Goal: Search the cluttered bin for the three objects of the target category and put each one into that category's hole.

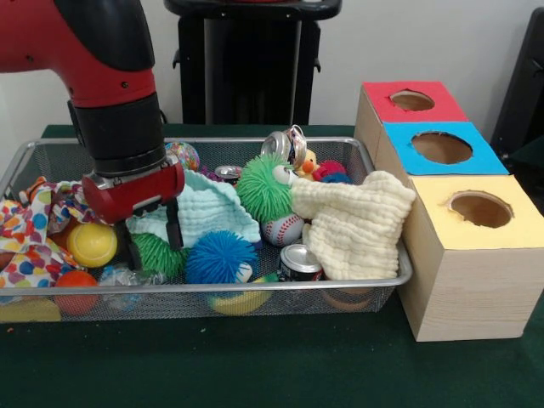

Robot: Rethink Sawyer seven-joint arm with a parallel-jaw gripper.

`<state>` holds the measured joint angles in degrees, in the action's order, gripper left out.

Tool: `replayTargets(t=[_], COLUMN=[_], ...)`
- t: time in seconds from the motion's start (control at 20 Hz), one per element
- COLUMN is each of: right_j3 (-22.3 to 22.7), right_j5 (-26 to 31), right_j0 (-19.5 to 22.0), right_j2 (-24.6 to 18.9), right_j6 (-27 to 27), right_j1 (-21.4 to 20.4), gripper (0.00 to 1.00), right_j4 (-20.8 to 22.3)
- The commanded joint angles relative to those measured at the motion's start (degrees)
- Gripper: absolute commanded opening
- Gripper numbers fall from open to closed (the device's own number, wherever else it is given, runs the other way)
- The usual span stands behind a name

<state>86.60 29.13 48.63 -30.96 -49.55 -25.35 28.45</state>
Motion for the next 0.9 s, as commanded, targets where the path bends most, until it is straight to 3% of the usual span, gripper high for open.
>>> replayTargets(t=[0.05,0.45,0.9], right_j3=[-1.5,-0.9,-1.4], right_j5=[-3.0,-1.8,-0.5], right_j0=[-0.1,3.1,3.1], right_j2=[-1.1,-5.2,-5.5], right_j6=[-0.5,1.3,1.1], right_j1=[2.0,3.4,3.0], gripper=[1.00,1.00,1.00], right_j4=[3.4,1.4,2.1])
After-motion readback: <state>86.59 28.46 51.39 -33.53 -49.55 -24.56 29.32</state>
